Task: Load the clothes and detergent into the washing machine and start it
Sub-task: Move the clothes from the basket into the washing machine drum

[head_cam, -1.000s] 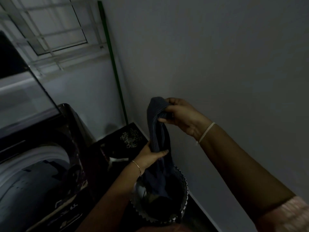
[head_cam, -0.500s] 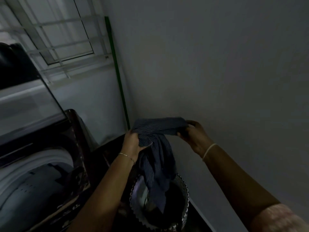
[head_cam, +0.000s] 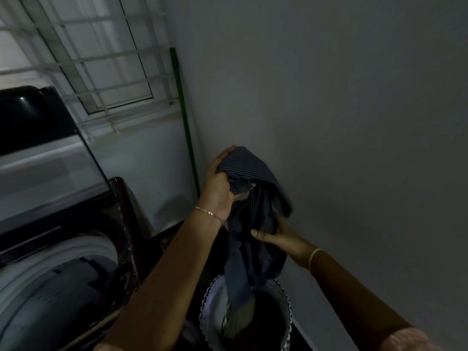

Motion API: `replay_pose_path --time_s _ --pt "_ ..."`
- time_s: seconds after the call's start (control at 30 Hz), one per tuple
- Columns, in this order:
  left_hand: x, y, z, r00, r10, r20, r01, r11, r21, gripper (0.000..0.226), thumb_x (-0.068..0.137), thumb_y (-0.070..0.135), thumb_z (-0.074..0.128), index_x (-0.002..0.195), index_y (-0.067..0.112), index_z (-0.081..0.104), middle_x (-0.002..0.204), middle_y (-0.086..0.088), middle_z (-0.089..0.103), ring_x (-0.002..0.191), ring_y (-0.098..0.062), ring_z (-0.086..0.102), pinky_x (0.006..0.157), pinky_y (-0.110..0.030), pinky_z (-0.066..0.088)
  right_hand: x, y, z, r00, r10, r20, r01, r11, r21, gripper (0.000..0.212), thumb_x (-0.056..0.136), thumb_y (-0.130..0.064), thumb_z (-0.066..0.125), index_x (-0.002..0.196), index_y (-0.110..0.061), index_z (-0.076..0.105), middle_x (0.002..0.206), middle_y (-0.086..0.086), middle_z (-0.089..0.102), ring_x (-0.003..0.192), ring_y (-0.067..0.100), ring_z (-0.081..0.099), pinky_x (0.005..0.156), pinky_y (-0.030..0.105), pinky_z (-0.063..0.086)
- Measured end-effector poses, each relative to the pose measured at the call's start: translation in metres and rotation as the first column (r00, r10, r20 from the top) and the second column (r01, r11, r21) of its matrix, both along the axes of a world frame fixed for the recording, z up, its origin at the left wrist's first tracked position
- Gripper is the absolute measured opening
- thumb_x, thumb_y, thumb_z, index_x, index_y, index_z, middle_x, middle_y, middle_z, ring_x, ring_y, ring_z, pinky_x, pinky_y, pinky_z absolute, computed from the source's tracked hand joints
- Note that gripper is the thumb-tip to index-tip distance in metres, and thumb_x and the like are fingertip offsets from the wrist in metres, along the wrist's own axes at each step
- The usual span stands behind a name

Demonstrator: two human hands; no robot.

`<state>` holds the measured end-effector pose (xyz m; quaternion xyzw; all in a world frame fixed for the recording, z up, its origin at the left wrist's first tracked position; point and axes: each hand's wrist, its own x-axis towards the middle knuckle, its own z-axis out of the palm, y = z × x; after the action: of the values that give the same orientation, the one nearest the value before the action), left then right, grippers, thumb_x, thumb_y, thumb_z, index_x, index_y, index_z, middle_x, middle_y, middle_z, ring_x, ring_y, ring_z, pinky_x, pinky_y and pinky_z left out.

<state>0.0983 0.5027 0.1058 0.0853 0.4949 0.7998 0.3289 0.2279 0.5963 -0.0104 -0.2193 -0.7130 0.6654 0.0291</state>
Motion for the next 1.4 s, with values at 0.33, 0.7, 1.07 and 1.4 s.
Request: replay_pose_path --time_s 0.33,0.7,1.07,1.4 --pt "0.0 -0.004 0.05 0.998 -0.049 -0.029 0.053 0.99 0.131 0.02 0.097 0.011 0.048 0.099 0.015 0.068 0.106 -0.009 0.069 0.099 -0.027 0.065 0.08 -0.041 0.058 -0.036 0.004 -0.036 0.969 -0.229 0.088 0.214 0.964 0.159 0.069 0.074 -0.029 0.079 0.134 -0.019 0.046 0.129 0.001 0.058 0.112 0.021 0.058 0.099 0.04 0.049" --pt "-0.064 -0.052 0.026 0.795 0.179 -0.58 -0.32 0.935 -0.15 0.046 0.085 -0.013 0.049 0.114 0.02 0.059 0.105 0.005 0.063 0.1 -0.017 0.062 0.088 -0.035 0.055 -0.048 0.015 0.018 0.908 -0.418 0.023 0.418 0.906 -0.067 0.025 0.094 0.002 0.042 0.088 -0.01 0.064 0.081 0.007 0.061 0.067 0.017 0.053 0.056 0.023 0.045" --pt "-0.047 -0.063 -0.056 0.646 -0.589 -0.486 -0.094 0.571 -0.816 0.113 0.062 0.045 0.085 0.15 0.024 0.017 0.153 -0.007 0.01 0.144 -0.025 0.012 0.119 -0.039 0.019 -0.073 0.004 0.071 0.889 -0.444 -0.114 0.406 0.878 -0.252 0.017 0.096 -0.007 0.049 0.107 -0.012 0.061 0.104 0.009 0.066 0.088 0.023 0.064 0.067 0.027 0.056" --pt "-0.022 -0.032 -0.092 0.794 -0.126 -0.595 -0.323 0.741 -0.588 0.058 0.063 0.045 0.072 0.114 0.022 0.056 0.108 -0.001 0.062 0.094 -0.014 0.063 0.074 -0.021 0.054 -0.096 -0.026 0.103 0.99 0.016 -0.138 -0.027 0.996 -0.083 0.036 0.093 -0.004 0.05 0.129 -0.004 0.055 0.118 0.015 0.064 0.108 0.028 0.063 0.098 0.041 0.05"
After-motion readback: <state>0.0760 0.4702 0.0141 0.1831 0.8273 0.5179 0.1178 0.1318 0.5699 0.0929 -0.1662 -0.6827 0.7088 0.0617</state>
